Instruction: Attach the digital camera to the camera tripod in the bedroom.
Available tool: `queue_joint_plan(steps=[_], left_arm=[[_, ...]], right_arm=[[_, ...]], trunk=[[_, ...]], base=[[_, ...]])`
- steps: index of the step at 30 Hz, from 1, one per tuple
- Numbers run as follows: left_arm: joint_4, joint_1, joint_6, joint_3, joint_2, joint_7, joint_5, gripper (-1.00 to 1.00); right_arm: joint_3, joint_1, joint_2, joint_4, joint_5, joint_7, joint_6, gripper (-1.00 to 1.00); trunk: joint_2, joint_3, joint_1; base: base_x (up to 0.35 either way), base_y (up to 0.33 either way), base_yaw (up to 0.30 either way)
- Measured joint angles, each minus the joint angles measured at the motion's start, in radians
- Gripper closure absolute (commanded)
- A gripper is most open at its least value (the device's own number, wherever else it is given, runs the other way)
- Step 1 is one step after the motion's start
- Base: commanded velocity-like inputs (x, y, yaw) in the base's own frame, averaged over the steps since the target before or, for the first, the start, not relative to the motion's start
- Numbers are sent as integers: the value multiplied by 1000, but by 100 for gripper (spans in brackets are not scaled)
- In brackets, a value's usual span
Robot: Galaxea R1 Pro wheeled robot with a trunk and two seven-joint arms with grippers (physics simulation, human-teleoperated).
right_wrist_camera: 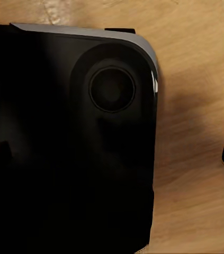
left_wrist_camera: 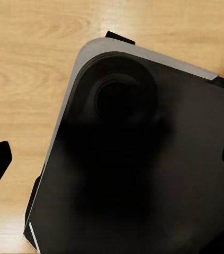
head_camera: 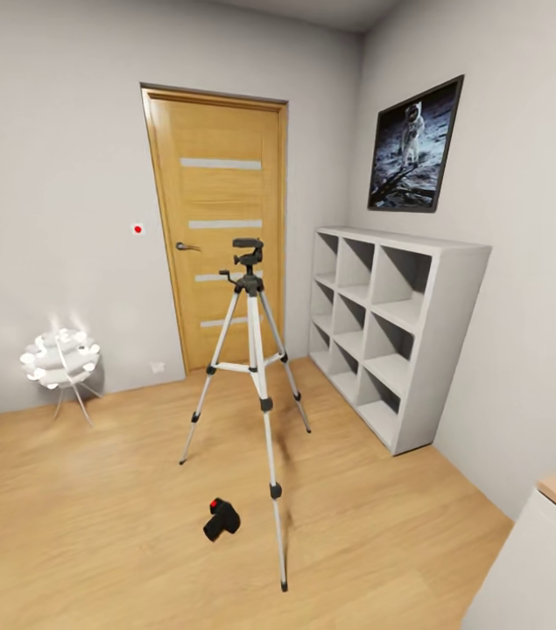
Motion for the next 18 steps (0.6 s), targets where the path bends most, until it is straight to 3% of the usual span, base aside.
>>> queue_joint_plan(steps=[18], left_arm=[[0,0,-1,0,0,1,1,-100]], right_arm=[[-2,0,-1,0,3,2,-2,-100]], trunk=[[0,0,0]], base=[[322,0,0]])
